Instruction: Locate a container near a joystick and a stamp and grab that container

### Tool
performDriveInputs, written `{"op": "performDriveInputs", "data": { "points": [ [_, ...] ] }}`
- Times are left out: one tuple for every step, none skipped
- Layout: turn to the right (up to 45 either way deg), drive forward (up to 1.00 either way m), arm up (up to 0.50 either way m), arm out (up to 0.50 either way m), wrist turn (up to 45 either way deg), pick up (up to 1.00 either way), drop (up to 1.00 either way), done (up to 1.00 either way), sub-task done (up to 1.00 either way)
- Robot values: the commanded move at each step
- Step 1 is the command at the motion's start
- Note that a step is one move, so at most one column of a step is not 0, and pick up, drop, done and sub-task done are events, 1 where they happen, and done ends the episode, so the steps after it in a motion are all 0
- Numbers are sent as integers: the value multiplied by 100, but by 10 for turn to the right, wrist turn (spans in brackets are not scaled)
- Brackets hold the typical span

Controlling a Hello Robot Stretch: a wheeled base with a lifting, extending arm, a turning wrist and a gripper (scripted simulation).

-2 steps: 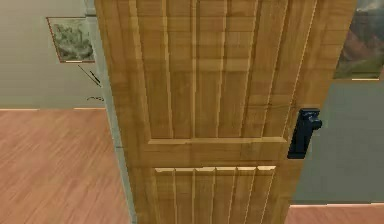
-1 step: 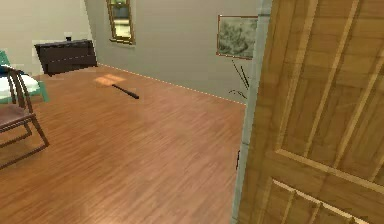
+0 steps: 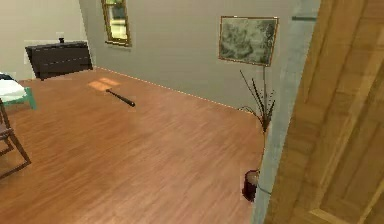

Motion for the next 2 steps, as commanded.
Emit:
{"op": "performDriveInputs", "data": {
  "points": [
    [-450,0,0,0,0,0,0,0,0],
    [-90,0,0,0,0,0,0,0,0]
  ]
}}
